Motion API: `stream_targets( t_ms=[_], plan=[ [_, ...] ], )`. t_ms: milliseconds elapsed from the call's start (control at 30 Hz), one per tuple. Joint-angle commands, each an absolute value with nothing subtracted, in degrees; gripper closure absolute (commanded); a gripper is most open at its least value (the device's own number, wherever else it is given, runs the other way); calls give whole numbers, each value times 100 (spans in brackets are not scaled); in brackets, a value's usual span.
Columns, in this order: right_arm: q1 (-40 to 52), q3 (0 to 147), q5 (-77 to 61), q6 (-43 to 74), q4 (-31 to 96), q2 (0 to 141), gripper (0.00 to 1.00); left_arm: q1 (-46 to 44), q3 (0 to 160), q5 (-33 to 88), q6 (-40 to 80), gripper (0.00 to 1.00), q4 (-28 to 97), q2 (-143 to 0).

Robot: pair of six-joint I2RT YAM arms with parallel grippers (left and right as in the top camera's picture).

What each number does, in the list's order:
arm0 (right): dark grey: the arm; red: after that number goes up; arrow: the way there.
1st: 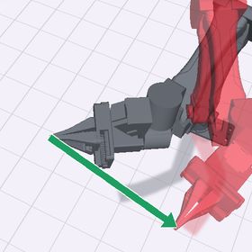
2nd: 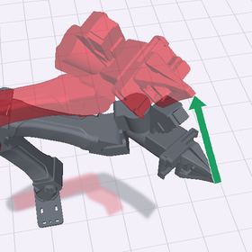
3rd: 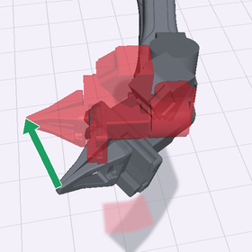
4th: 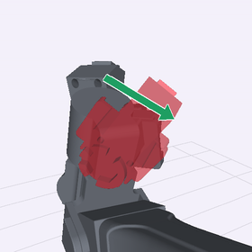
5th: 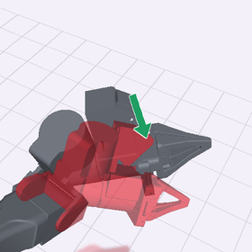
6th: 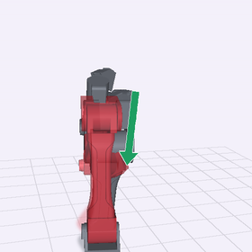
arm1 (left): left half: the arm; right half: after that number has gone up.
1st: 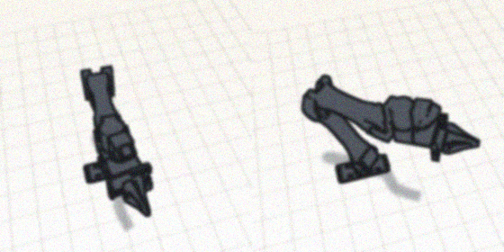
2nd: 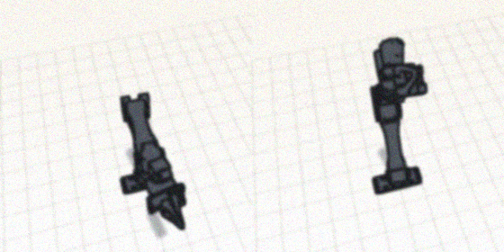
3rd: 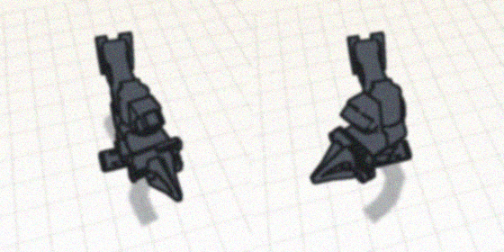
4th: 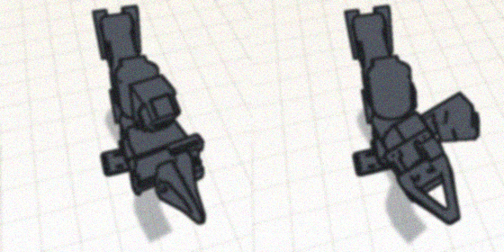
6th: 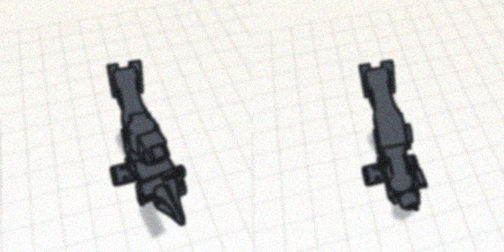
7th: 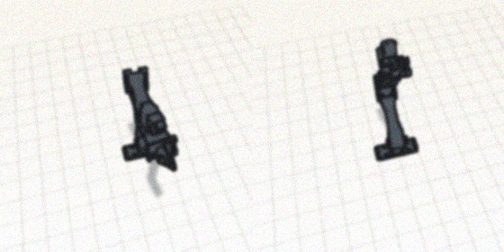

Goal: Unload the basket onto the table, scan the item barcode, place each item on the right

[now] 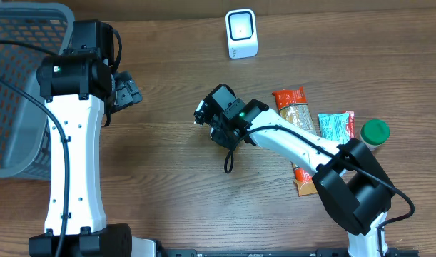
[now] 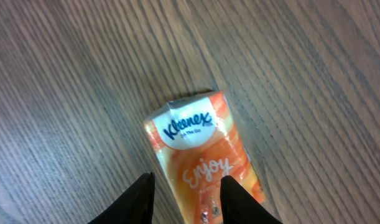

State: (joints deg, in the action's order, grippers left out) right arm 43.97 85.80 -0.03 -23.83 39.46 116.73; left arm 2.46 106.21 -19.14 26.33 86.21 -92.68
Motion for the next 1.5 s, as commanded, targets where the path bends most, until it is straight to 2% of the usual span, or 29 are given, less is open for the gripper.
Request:
stream_targets(
  t_ms=[0, 967, 1167, 1267, 1400, 1467],
  plan=[
    [4407, 8549, -180, -2469, 3907, 11500, 63, 261, 10650, -1984, 2528, 0, 8630, -9299],
    [4407, 8549, -167, -2644, 3789, 12311, 65, 261, 10650, -1984, 2528, 0, 8630, -9299],
    [4407, 8549, -270, -2580, 3820, 12346, 84, 261, 10650, -1984, 2528, 0, 8630, -9299],
    [4407, 8549, -272, -2543, 3848, 12346, 88, 261, 10650, -1984, 2528, 0, 8630, -9299],
    [4407, 8549, -270, -2290, 3948, 12346, 88, 261, 10650, -1984, 2528, 0, 8630, -9301],
    [4407, 8549, -270, -2239, 4042, 12346, 96, 261, 10650, -1984, 2528, 0, 8630, -9299]
  ],
)
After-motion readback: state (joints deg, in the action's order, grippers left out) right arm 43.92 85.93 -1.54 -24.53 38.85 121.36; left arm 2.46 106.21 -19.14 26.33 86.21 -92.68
